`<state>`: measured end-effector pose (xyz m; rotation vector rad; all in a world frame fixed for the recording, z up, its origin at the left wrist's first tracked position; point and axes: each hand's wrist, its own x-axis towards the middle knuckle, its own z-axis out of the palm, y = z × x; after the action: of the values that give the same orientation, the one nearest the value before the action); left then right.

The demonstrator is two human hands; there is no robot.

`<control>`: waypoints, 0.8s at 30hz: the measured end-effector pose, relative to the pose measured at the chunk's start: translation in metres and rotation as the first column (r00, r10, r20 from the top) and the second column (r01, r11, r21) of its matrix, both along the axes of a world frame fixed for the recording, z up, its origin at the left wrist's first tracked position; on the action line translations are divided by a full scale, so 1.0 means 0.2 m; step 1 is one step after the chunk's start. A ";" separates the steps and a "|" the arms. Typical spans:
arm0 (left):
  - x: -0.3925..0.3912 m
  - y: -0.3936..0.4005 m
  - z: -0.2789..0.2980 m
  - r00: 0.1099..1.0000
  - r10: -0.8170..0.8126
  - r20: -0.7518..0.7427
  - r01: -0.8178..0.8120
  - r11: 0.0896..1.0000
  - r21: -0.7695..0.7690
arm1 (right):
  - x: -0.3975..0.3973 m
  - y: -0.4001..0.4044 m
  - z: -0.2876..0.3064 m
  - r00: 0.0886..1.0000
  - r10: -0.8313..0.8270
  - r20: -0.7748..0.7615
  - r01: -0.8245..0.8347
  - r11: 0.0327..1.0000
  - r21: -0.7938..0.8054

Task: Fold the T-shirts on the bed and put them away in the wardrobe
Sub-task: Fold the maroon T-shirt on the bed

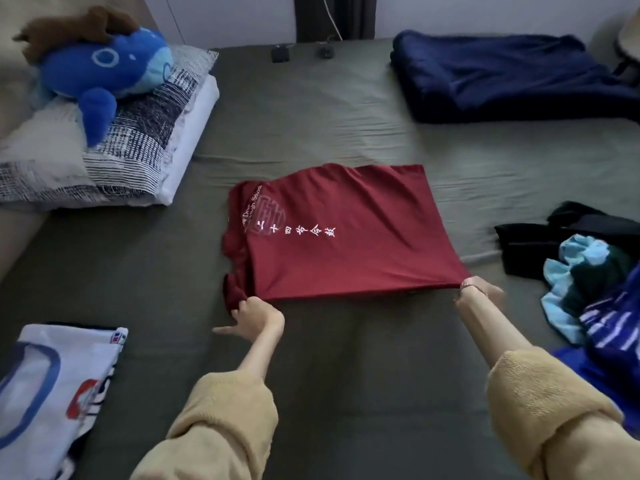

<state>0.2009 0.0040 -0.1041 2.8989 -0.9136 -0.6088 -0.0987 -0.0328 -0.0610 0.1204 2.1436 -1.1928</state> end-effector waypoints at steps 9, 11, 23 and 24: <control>-0.07 0.30 -0.15 0.632 -0.748 0.200 0.406 0.540 0.737 | -0.08 0.39 -0.18 0.983 0.081 -0.163 -0.029 0.954 0.298; -0.09 0.35 -0.17 0.533 -0.827 0.177 0.422 0.442 0.792 | -0.07 0.46 -0.18 0.978 0.104 -0.181 -0.042 0.948 0.316; -0.12 0.52 -0.28 0.394 -0.903 0.171 0.256 0.287 0.923 | -0.06 0.73 -0.32 0.926 0.336 -0.173 -0.233 0.868 0.439; -0.13 0.51 -0.26 0.381 -0.905 0.188 0.343 0.327 0.880 | -0.06 0.73 -0.33 0.925 0.334 -0.183 -0.225 0.867 0.444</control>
<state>0.1741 0.1068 -0.1571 3.2475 -2.7765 0.3348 -0.1116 0.1129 -0.1280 -0.1690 2.5125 -0.5928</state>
